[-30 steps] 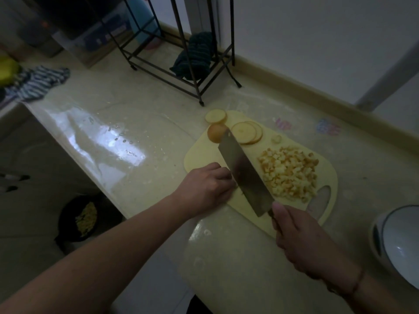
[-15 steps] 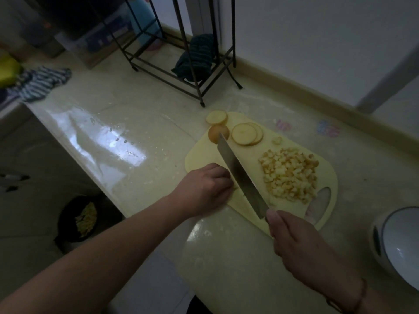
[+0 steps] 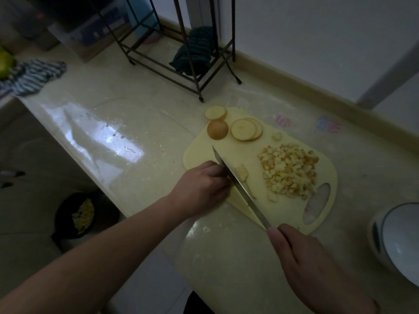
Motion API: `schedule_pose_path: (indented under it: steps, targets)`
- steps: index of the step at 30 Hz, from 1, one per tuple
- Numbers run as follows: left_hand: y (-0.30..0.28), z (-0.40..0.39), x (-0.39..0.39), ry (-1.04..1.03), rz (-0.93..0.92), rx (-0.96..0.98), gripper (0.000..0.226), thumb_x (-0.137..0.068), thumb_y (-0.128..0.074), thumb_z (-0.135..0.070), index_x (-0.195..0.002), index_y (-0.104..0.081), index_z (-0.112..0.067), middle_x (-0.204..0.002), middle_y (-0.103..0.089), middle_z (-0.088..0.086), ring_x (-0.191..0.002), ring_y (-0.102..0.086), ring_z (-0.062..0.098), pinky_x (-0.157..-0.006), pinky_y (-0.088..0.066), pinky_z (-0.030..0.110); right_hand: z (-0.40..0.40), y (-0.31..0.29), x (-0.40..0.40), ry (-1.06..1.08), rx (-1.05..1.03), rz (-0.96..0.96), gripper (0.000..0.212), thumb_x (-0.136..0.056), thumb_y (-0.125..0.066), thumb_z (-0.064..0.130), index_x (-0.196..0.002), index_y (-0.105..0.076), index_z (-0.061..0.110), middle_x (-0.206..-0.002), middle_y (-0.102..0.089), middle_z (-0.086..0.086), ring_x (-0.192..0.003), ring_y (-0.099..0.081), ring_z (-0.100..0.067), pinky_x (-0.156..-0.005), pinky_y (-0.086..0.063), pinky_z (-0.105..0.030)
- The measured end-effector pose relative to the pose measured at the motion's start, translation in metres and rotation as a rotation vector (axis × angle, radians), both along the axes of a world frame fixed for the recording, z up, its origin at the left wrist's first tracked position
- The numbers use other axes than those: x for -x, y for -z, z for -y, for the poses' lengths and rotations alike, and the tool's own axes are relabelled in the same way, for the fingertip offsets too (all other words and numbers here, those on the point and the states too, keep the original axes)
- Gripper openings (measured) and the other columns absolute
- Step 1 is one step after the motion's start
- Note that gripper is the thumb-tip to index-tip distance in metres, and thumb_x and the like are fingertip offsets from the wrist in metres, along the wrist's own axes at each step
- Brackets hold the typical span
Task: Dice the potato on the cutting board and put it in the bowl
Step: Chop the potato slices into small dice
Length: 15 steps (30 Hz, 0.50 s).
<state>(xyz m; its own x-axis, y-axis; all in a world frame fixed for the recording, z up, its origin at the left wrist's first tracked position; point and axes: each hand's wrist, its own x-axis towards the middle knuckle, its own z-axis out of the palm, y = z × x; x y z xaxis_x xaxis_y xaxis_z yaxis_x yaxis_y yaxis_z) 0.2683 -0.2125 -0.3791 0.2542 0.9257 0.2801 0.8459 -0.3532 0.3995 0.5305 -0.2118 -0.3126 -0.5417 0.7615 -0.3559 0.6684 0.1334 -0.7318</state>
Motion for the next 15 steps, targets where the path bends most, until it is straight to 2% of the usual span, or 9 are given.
schedule_pose_path:
  steps: [3, 5, 10, 13, 15]
  targets:
    - [0.001, 0.0, -0.001, 0.001, 0.016, -0.004, 0.021, -0.091, -0.063, -0.02, -0.098, -0.078, -0.008, -0.095, -0.07, 0.01, -0.084, -0.065, 0.032, -0.065, -0.055, 0.039, -0.003, 0.003, 0.005, -0.023, -0.028, 0.019, 0.054, -0.08, -0.016, 0.068, -0.07, -0.045, 0.023, -0.062, -0.056, 0.002, -0.064, -0.053, -0.012, -0.061, -0.036, -0.029]
    - [0.0, -0.001, -0.002, 0.009, 0.013, -0.013, 0.02, -0.091, -0.063, -0.02, -0.098, -0.078, -0.008, -0.094, -0.07, 0.01, -0.084, -0.065, 0.031, -0.066, -0.055, 0.037, -0.008, 0.004, 0.016, -0.025, -0.04, 0.015, 0.052, -0.083, -0.017, 0.065, -0.071, -0.045, 0.023, -0.059, -0.053, 0.003, -0.063, -0.053, -0.012, -0.065, -0.037, -0.032]
    - [-0.001, -0.001, 0.0, 0.018, 0.003, -0.019, 0.016, -0.089, -0.067, -0.016, -0.097, -0.078, -0.007, -0.094, -0.07, 0.01, -0.084, -0.065, 0.03, -0.065, -0.056, 0.036, -0.021, 0.005, 0.026, -0.026, 0.001, -0.007, 0.048, -0.085, -0.022, 0.061, -0.068, -0.046, 0.024, -0.056, -0.051, 0.004, -0.058, -0.052, -0.009, -0.059, -0.034, -0.026]
    - [-0.001, -0.002, 0.001, 0.025, 0.0, -0.011, 0.01, -0.088, -0.071, -0.013, -0.092, -0.077, -0.006, -0.091, -0.068, 0.01, -0.084, -0.064, 0.028, -0.064, -0.055, 0.037, -0.033, 0.002, 0.018, 0.068, 0.194, -0.055, 0.05, -0.09, -0.025, 0.058, -0.069, -0.046, 0.018, -0.049, -0.044, 0.009, -0.041, -0.043, -0.003, -0.043, -0.031, -0.013]
    - [-0.001, -0.002, 0.0, 0.025, 0.002, -0.012, 0.008, -0.087, -0.073, -0.013, -0.091, -0.077, -0.006, -0.092, -0.068, 0.01, -0.085, -0.065, 0.027, -0.066, -0.056, 0.037, -0.036, -0.002, 0.016, 0.123, 0.325, -0.08, 0.051, -0.094, -0.028, 0.055, -0.072, -0.046, 0.013, -0.047, -0.04, 0.008, -0.036, -0.035, -0.002, -0.036, -0.027, -0.012]
